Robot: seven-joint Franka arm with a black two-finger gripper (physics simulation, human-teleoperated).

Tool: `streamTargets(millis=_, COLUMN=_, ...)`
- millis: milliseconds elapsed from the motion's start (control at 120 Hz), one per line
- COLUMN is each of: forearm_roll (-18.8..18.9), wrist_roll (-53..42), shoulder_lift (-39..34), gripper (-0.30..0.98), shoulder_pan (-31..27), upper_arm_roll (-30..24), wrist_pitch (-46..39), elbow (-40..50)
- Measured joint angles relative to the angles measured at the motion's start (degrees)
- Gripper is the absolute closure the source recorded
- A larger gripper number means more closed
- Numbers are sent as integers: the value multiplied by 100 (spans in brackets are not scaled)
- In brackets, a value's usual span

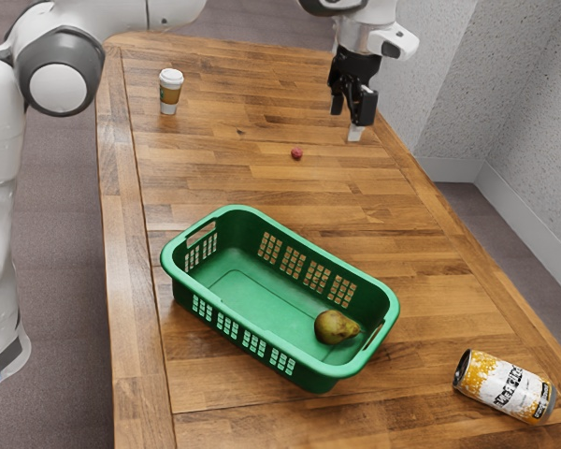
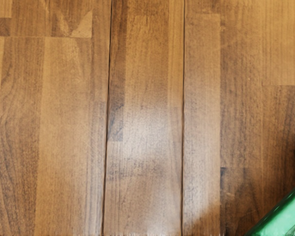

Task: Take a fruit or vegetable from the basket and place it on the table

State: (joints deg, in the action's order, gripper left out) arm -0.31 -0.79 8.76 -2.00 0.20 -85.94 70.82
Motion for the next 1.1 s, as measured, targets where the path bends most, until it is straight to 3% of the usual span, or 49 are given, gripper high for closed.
streamTargets(millis=283, forearm_roll=-9, wrist_roll=-51, shoulder_lift=4, gripper=0, shoulder_pan=26, upper_arm_roll=-48, wrist_pitch=104, elbow=-54)
streamTargets(millis=592, forearm_roll=-15, wrist_roll=-75, shoulder_lift=296, gripper=0, shoulder_pan=521, upper_arm_roll=-669, wrist_pitch=132, elbow=-92)
streamTargets(millis=817, forearm_roll=5, wrist_roll=-88, shoulder_lift=317, gripper=0, shoulder_pan=785, upper_arm_roll=-697, wrist_pitch=136, elbow=-80)
streamTargets(millis=1100, forearm_roll=318, wrist_roll=-119, shoulder_lift=-107, gripper=0, shoulder_pan=1070, upper_arm_roll=-659, wrist_pitch=-558, elbow=1163)
